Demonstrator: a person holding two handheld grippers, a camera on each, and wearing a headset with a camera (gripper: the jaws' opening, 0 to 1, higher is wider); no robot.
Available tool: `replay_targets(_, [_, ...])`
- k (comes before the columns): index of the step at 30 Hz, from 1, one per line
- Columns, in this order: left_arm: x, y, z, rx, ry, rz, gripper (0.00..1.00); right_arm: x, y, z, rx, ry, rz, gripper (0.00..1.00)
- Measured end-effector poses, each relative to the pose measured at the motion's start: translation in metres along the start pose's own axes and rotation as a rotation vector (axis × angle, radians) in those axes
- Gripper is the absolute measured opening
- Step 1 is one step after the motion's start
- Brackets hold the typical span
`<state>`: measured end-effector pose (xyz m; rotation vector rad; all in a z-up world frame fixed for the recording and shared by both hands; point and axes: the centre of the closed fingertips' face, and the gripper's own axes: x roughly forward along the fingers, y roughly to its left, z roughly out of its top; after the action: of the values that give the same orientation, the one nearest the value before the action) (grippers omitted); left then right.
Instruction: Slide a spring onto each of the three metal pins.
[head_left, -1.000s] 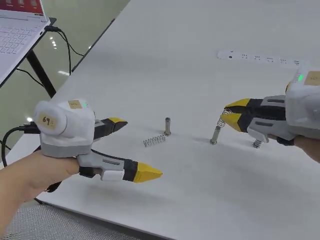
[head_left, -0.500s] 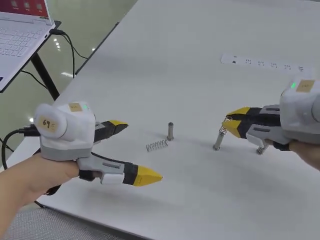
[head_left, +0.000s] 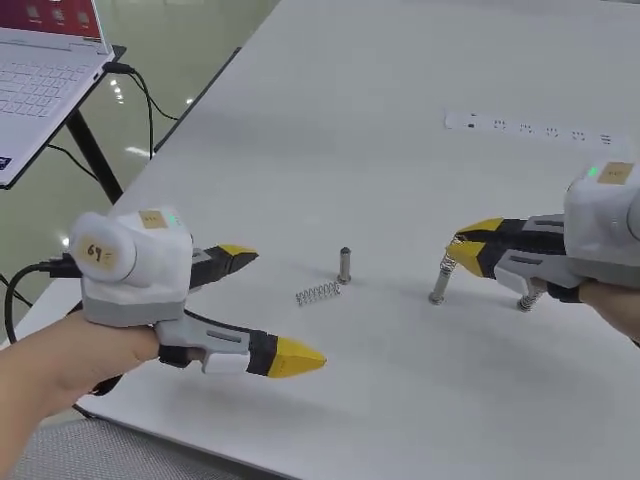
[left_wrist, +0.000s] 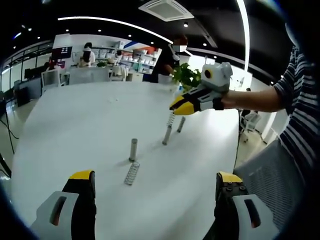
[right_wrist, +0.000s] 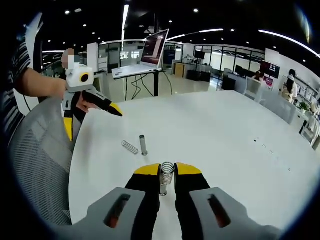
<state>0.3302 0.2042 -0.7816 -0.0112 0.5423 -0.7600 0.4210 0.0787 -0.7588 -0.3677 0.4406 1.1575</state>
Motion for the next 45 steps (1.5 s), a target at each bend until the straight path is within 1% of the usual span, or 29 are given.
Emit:
replay_targets(10, [0.002,-0.003,-0.002,-0.002,0.005,-0.008,0.98,0.000,0.004,0.000,-0.010,0.004,0.009,0.07])
replay_targets(17, [0.001,-0.002,-0.002,-0.004,0.002,-0.005,0.98,0.000,0.006,0.000,-0.018,0.010,0.013,0.07])
replay_targets(28, [0.003,-0.004,-0.004,-0.009,0.007,-0.011,0.98,0.000,0.005,-0.006,-0.021,0.027,0.012,0.07])
replay_targets(32, [0.003,-0.004,-0.004,-0.007,0.008,-0.011,0.98,0.004,0.006,-0.011,-0.022,0.045,0.014,0.07])
replay_targets(36, [0.002,-0.004,-0.004,-0.007,0.009,-0.009,0.98,0.009,0.010,-0.020,-0.050,0.070,0.017,0.08])
replay_targets(37, [0.002,-0.004,-0.004,-0.006,0.010,-0.009,0.98,0.011,0.011,-0.025,-0.068,0.090,0.021,0.08])
replay_targets(38, [0.002,-0.004,-0.004,-0.006,0.011,-0.009,0.98,0.012,0.011,-0.027,-0.080,0.098,0.021,0.07])
replay_targets(40, [0.002,-0.004,-0.005,-0.007,0.010,-0.009,0.98,0.015,0.012,-0.031,-0.086,0.105,0.027,0.07])
replay_targets(43, [0.002,-0.005,-0.005,-0.006,0.010,-0.009,0.98,0.018,0.012,-0.038,-0.123,0.126,0.032,0.07])
replay_targets(45, [0.002,-0.005,-0.005,-0.006,0.010,-0.009,0.98,0.019,0.013,-0.040,-0.123,0.131,0.035,0.07])
